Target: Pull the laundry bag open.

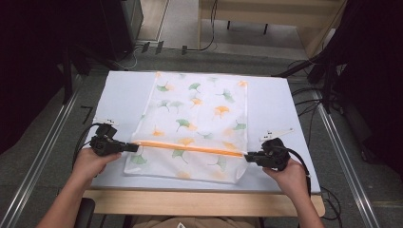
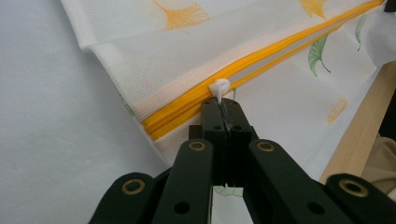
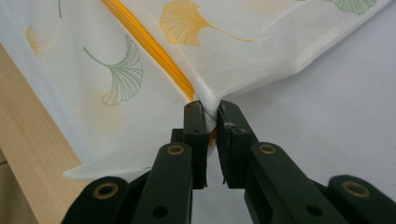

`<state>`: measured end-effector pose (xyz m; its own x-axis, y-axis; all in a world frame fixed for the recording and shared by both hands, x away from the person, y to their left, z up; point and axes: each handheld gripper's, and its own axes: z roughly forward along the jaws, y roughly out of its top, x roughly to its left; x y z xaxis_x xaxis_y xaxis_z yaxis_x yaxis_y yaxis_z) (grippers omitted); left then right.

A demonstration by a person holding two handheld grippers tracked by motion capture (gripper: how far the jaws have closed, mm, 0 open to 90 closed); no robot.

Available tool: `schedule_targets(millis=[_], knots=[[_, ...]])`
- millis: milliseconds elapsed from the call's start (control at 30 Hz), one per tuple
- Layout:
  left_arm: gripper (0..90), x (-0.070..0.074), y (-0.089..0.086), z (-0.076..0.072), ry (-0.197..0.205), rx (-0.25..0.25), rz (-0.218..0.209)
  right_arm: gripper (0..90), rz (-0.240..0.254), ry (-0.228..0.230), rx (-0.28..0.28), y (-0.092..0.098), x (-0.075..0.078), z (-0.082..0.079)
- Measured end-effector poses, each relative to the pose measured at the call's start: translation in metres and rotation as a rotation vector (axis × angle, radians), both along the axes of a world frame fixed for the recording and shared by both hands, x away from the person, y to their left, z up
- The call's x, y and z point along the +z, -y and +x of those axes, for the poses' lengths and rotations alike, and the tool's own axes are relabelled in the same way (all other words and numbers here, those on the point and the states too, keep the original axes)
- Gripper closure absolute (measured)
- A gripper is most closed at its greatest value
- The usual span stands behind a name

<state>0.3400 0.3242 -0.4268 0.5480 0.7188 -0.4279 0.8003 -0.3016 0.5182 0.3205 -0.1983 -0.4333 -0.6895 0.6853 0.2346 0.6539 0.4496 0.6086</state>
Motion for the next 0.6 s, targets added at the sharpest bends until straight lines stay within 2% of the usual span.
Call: schedule_targets(millis=[600], knots=[[90.0, 0.0002, -0.0069, -0.0004, 0.002, 0.016, -0.011, 84.6, 0.004, 0.004, 0.002, 0.0006, 0.0005, 0.0003]])
